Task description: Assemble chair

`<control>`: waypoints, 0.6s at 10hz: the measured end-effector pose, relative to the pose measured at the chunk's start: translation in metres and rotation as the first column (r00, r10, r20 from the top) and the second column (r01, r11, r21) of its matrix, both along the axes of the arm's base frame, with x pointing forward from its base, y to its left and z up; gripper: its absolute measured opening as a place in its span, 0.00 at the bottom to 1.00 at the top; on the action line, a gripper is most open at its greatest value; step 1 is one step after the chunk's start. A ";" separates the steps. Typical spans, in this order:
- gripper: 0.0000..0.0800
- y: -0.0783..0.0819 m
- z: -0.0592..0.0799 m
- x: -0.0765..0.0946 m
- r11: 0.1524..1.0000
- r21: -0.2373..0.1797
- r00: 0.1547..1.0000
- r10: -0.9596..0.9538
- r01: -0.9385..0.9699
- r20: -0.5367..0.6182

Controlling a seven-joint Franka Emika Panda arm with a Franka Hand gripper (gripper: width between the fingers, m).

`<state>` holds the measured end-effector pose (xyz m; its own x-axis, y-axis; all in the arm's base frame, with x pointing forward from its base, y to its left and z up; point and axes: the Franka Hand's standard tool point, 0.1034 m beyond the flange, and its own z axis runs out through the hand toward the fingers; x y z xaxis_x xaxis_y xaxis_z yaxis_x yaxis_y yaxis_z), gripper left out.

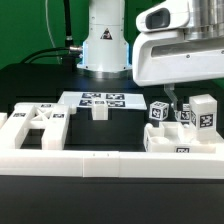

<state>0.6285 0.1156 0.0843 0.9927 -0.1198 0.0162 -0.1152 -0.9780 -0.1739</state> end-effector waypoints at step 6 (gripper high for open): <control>0.36 -0.002 -0.001 0.000 0.999 -0.002 0.999 0.035 -0.035 0.005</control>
Offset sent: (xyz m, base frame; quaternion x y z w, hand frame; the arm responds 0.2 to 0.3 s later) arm 0.0000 0.0000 0.0000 0.0000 0.0000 0.0000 1.0000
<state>0.6284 0.1136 0.0829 0.9962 -0.0848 0.0217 -0.0798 -0.9818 -0.1725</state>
